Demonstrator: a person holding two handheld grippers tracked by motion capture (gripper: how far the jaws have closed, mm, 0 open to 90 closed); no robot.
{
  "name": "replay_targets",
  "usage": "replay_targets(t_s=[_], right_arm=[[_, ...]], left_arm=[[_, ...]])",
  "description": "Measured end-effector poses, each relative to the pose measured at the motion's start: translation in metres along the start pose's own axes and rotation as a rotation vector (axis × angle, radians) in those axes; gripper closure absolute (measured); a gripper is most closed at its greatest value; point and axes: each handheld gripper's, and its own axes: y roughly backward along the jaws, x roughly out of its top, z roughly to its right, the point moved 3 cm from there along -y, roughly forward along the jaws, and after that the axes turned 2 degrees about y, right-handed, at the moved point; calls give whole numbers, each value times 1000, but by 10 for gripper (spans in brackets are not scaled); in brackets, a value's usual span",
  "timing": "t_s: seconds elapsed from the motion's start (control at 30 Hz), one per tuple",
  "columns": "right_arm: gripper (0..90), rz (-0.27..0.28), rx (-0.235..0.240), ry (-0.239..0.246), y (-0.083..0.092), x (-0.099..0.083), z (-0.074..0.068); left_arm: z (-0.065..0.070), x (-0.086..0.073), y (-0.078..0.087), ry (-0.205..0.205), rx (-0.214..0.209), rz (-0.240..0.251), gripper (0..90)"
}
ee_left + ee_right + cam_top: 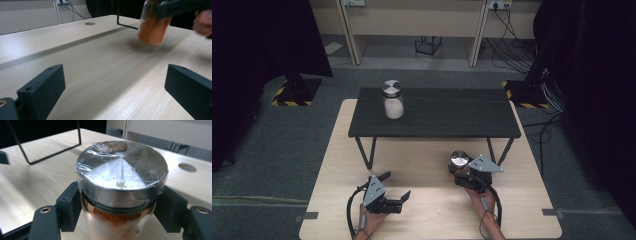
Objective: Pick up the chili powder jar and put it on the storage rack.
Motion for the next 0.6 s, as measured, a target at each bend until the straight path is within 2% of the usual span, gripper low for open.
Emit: replay_targets(t_s=[0.2,0.43,0.6], right_arm=[[309,19,18,25,24,20,0],[309,67,61,4,50,48,8],[309,72,91,8,65,78,10]], left_arm=[[0,0,0,-3,-2,-2,25],[-1,0,0,0,-7,1,23],[-2,0,0,1,-17,2,17]])
